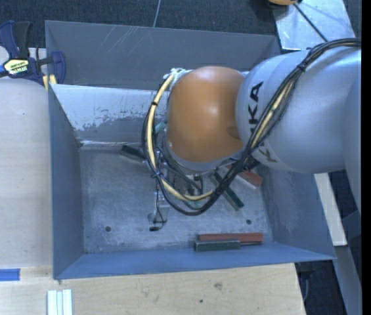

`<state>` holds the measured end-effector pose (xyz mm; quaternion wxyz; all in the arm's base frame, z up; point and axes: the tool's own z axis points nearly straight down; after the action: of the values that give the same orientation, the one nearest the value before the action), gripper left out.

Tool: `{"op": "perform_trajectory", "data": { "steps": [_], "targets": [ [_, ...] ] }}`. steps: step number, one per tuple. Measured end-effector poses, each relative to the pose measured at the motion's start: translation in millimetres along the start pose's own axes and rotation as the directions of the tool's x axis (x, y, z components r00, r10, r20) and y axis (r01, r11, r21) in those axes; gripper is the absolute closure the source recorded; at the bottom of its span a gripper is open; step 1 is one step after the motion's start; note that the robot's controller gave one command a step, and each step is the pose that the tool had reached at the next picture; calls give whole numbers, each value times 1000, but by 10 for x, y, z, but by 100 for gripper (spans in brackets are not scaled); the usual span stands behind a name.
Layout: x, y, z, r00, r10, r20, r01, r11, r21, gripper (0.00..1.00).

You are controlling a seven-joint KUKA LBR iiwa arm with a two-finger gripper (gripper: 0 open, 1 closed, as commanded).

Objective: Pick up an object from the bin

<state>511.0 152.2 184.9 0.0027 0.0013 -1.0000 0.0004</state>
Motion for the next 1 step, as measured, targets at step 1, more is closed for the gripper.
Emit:
{"op": "perform_trajectory", "data": {
  "steps": [1],
  "targets": [
    [-19, -6, -44, 1000, 3, 8, -3, 1000, -2, 0]
  ]
}}
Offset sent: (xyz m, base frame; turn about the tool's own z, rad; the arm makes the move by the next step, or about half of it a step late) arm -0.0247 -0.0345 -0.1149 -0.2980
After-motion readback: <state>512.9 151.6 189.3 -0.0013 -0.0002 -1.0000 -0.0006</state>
